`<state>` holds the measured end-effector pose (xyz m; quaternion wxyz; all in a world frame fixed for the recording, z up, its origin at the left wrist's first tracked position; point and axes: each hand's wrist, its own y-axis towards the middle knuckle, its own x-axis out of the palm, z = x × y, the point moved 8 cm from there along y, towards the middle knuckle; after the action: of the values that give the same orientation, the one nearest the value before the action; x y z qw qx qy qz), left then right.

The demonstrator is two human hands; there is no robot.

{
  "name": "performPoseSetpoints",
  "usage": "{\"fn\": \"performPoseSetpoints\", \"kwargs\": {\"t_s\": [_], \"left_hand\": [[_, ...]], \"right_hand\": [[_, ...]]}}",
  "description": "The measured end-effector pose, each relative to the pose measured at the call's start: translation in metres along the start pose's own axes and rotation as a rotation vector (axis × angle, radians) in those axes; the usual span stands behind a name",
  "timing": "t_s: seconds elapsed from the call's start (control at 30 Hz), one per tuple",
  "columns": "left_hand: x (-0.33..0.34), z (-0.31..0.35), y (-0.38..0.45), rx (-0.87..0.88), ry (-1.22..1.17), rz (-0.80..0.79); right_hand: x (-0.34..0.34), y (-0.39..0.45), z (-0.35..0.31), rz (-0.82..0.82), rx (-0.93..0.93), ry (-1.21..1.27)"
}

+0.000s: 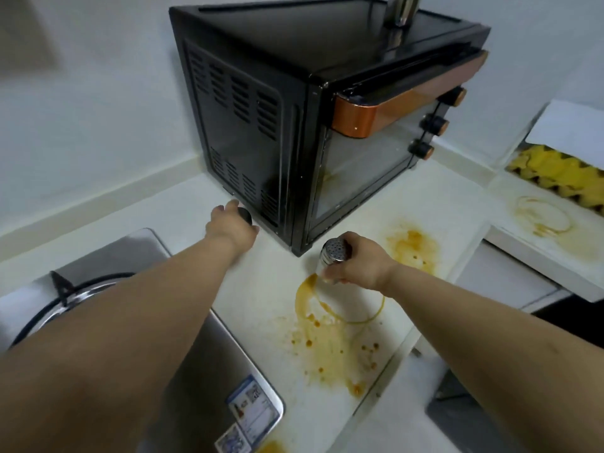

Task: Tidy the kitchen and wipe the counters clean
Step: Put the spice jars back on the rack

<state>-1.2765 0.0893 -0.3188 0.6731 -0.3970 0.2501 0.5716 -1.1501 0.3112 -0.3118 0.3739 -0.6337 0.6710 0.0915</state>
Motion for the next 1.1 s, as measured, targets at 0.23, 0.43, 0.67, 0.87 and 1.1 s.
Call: {"fn": "performPoseSetpoints", "kwargs": {"t_s": [0.23, 0.43, 0.67, 0.87, 1.1], "left_hand": [[-0.011, -0.007, -0.022, 0.056, 0.049, 0.093], [-0.026, -0.013, -0.088, 0.060, 0.078, 0.078], [-0.063, -0.027, -0.205, -0.040, 0.066, 0.127], [-0.084, -0.048, -0.318, -0.173, 0.074, 0.186], [-0.148, -0.121, -0.434, -0.305, 0.017, 0.346]], "right_hand": [[0.009, -0.006, -0.009, -0.011, -0.032, -0.098], [0.011, -0.028, -0.031, -0.051, -0.130, -0.107], [0.028, -0.089, -0.068, -0.150, -0.318, -0.080], [0.061, -0.141, -0.091, -0.245, -0.391, -0.081], [0.129, -0.229, -0.169, -0.404, -0.569, -0.134]]}}
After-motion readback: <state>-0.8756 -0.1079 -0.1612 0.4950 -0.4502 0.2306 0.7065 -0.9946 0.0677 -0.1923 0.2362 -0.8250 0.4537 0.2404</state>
